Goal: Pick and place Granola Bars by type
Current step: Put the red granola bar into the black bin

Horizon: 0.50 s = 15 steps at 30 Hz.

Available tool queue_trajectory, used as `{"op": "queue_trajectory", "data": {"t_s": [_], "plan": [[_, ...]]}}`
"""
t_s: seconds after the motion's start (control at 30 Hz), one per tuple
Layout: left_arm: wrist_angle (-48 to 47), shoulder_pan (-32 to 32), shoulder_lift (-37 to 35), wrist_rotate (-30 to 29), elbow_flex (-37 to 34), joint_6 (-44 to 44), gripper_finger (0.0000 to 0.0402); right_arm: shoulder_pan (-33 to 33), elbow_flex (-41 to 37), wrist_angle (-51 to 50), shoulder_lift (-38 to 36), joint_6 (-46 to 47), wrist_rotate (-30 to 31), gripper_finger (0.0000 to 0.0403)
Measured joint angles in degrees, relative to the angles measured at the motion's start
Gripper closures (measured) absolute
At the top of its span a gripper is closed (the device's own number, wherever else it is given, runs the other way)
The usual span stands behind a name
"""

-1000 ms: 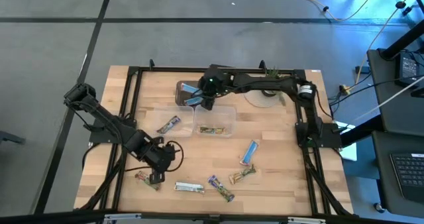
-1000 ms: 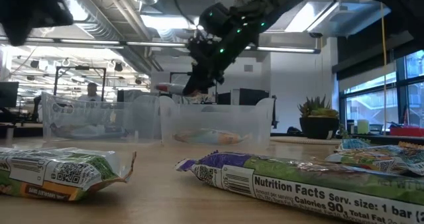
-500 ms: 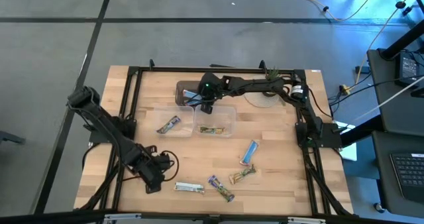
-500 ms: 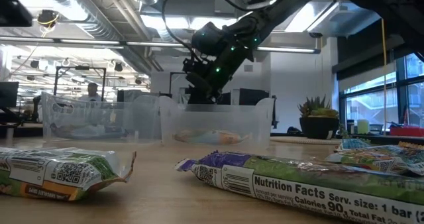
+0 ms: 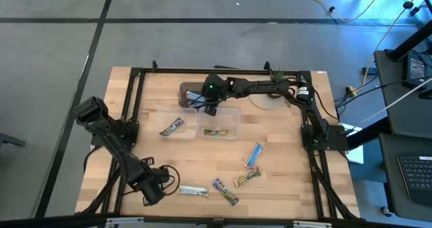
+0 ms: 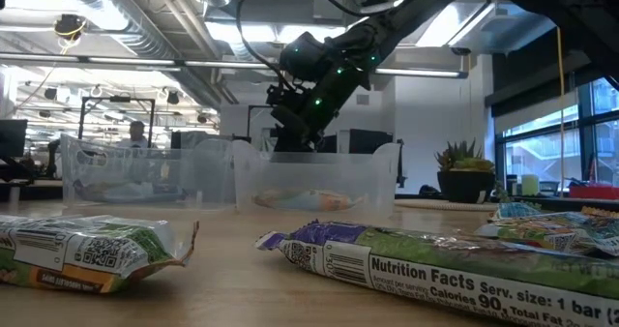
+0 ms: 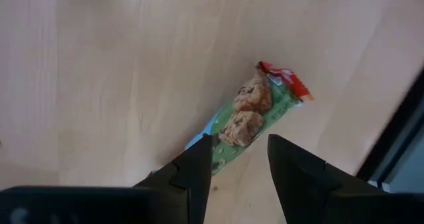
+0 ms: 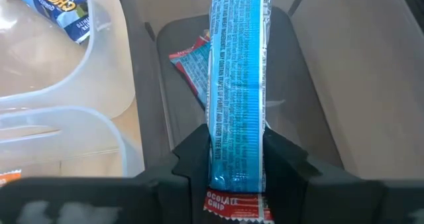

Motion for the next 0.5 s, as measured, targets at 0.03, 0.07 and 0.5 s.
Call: {"op": "queue_trajectory", "data": {"t_s": [0.03,0.07,0.5], "plan": [[-0.03,-0.13,0.25,-0.05,0.0,0.0,0.0263,0.0,0.0,-0.01,0.0,0.0,0.0,0.0281],[-0.01,-0.18,0.43,-0.15,0.0,0.09,0.0263,0.0,0.0,-0.01,0.0,0.0,0.0,0.0281],[-0.03,-0.16,0.56,-0.36,0.0,0.47,0.0262,0.02,-0.02,-0.04,0.0,0.0,-0.02,0.0281]]}}
